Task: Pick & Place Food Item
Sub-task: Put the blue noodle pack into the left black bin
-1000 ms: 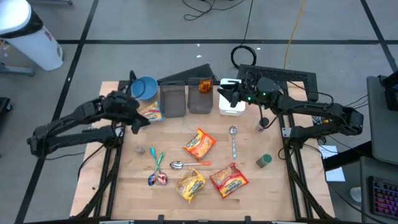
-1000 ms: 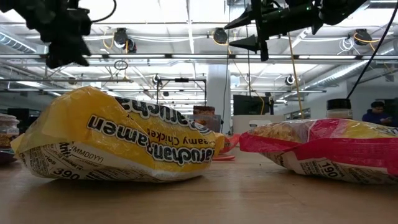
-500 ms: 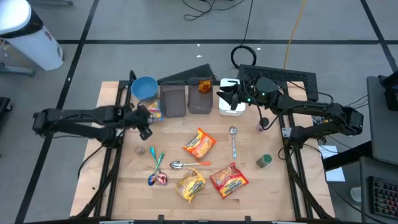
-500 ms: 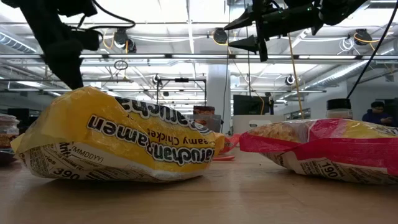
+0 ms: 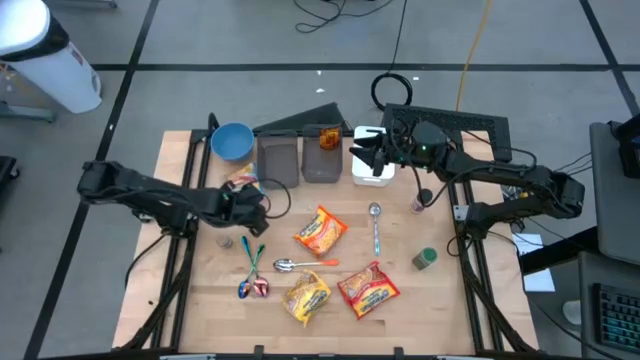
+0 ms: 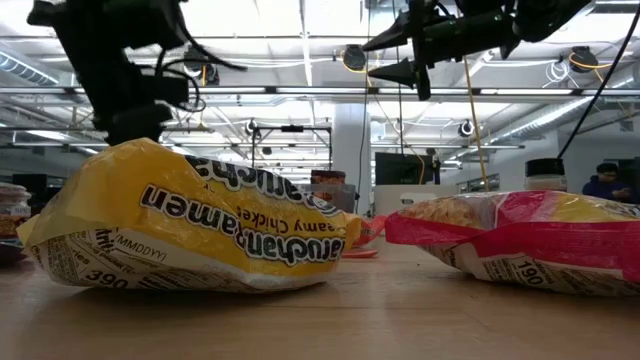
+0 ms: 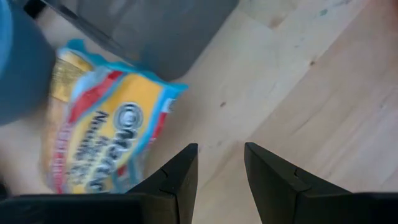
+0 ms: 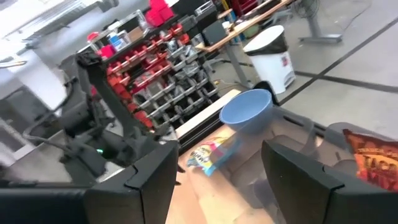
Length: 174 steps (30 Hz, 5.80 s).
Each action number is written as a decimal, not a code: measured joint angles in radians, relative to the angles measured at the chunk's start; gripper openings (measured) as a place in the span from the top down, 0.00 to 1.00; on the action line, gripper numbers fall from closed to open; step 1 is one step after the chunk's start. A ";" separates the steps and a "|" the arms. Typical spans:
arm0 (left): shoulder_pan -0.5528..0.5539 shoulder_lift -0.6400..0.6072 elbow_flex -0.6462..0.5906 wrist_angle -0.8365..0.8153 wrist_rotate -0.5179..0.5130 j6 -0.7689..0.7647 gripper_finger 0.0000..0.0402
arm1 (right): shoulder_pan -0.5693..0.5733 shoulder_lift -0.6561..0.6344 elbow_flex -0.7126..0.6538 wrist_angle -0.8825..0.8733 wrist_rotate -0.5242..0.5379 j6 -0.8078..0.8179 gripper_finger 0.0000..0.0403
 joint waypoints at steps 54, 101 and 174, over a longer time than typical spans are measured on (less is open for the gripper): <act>0.214 0.260 -0.013 0.132 0.015 0.091 0.66 | -0.020 -0.005 0.001 0.000 -0.078 0.015 0.44; 0.182 -0.223 0.170 -0.214 0.328 -0.105 0.82 | -0.020 -0.005 0.001 0.000 -0.103 -0.008 0.44; 0.166 0.468 0.223 -0.153 -0.187 0.213 0.60 | -0.103 -0.023 0.001 -0.091 -0.155 -0.030 0.44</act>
